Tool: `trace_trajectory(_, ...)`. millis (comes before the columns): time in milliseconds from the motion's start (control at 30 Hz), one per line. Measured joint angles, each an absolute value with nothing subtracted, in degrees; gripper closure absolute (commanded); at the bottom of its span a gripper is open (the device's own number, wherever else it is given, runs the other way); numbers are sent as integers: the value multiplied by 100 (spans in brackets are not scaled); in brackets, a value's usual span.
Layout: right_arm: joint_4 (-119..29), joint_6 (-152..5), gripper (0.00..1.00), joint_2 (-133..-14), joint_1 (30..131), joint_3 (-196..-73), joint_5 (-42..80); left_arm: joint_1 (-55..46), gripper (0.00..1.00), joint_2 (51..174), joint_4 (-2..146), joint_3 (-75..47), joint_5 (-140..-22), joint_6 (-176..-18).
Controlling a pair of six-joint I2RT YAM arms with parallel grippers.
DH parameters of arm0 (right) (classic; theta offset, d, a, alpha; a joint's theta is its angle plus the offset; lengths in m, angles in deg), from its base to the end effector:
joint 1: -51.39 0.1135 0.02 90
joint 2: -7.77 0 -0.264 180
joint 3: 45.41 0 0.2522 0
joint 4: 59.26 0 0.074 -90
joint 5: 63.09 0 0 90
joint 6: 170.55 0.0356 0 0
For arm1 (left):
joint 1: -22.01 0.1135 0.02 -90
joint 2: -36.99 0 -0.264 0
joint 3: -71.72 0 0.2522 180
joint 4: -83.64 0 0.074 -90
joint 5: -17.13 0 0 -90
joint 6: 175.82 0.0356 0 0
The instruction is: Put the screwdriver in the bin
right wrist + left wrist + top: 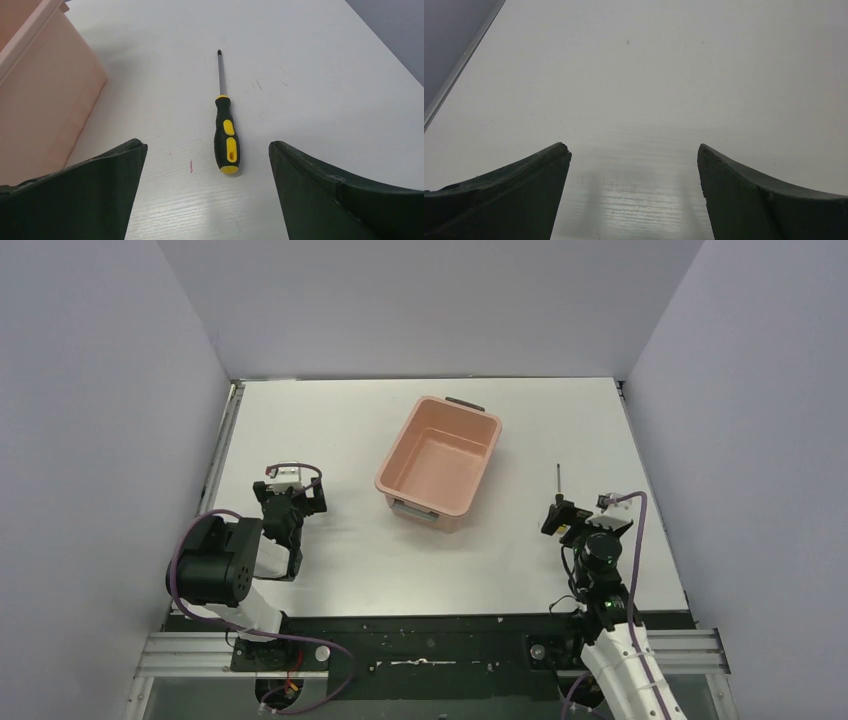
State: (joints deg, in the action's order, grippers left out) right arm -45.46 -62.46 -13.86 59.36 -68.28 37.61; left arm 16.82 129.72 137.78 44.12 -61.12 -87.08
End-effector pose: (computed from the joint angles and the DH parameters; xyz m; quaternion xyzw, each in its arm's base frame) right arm 0.1327 0.0119 0.1926 0.1266 0.7686 0.0695 0.6232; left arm 0.2451 -0.0150 0.1276 -0.0388 0.7693 0.0433 0.6362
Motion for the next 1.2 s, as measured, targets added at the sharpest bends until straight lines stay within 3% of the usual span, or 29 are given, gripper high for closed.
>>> trace_trajectory(200, -4242, -6233, 0, -1998, 5936, -7619, 3794, 1682, 3, 12972, 13775, 4412, -6110, -8708)
trace_trajectory(400, -3259, -6354, 0, -4024, 5890, -10655, 3986, 1682, 3, 12972, 13775, 4412, -6110, -8708)
trace_trajectory(567, -1899, -6596, 1, -6562, 5418, -13885, 3654, 1682, 3, 12972, 13778, 4412, -6110, -8710)
trace_trajectory(633, -1434, -6668, 4, -7300, 5300, -14471, 3485, 1682, 3, 12972, 13778, 4412, -6110, -8708)
trace_trajectory(733, -903, -6754, 9, -8218, 5195, -14637, 3241, 1682, 3, 12972, 13775, 4412, -6110, -8708)
trace_trajectory(867, -529, -6839, 15, -9235, 5169, -13986, 2950, 1682, 3, 12972, 13778, 4412, -6110, -8708)
trace_trajectory(1067, -474, -6889, 35, -9700, 5175, -12766, 2762, 1682, 3, 12972, 13778, 4412, -6110, -8708)
trace_trajectory(1133, -551, -6878, 50, -9646, 5175, -12598, 2661, 1682, 3, 12972, 13778, 4412, -6110, -8708)
trace_trajectory(1200, -689, -6885, 77, -9626, 5175, -12526, 2578, 1682, 3, 12972, 13778, 4412, -6110, -8710)
